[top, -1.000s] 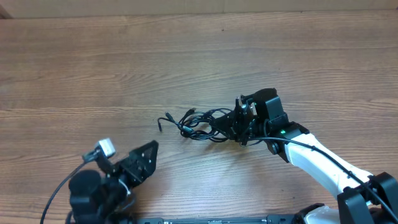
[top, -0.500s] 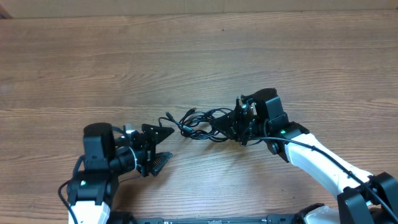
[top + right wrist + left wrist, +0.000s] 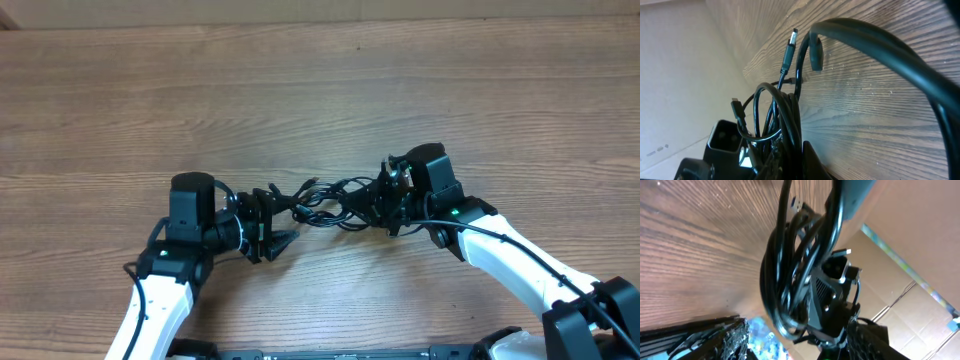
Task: Untangle cables
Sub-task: 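Reach the left gripper to the bundle and grasp its left side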
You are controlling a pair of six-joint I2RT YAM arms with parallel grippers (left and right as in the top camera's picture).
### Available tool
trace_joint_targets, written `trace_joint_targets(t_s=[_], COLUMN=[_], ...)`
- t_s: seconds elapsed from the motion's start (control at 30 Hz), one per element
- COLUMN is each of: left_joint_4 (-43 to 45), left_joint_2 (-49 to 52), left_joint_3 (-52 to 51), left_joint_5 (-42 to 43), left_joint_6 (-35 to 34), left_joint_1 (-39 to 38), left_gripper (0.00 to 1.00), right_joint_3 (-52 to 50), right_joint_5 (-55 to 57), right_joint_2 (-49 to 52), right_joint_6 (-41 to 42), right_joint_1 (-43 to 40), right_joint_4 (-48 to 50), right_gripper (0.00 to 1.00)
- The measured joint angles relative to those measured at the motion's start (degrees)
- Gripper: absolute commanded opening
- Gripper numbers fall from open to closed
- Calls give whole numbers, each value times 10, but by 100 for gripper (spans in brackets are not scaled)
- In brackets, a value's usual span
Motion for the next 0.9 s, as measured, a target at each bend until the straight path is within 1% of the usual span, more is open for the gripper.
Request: trace_joint_targets(t_s=[0.13,0.17,0.3,0.37,0.47,0.53,0.57,0.6,0.63,0.73,0.77,0.83,0.9], left_joint_4=[3,3,6,6,8,8,8,8,8,8,8,8,8], left_joint_2=[21,25,31,31,31,31,31,31,31,31,31,31,31], left_joint_3=[0,0,0,0,0,0,0,0,0,0,0,0,0], left_joint_5=[-5,-7,-16,-23,-38,-44,-48,-51,-55,-60,-62,-69,-78], left_joint_6=[-9,-10,-21,-26,-32,-37,-37,-37,-39,-40,-40,-40,-39], left_joint_1=[-5,-9,-44,-50,-52,-52,-52,-52,-52,-52,-52,-54,-61], left_gripper=[64,60,48,38,32,33,38,45,47,50,49,40,27], right_joint_3=[0,0,0,0,0,0,0,0,0,0,0,0,0], right_joint_5=[2,3,4,4,4,4,4,4,4,3,3,3,3], right_joint_2=[0,0,0,0,0,0,0,0,0,0,0,0,0], right_joint_6=[0,0,0,0,0,0,0,0,0,0,0,0,0], right_joint_1=[1,2,4,4,4,4,4,4,4,4,4,4,4], right_joint_4=[0,0,2,2,2,2,2,2,2,2,2,2,2], right_gripper=[4,4,4,4,4,4,4,4,4,4,4,4,4])
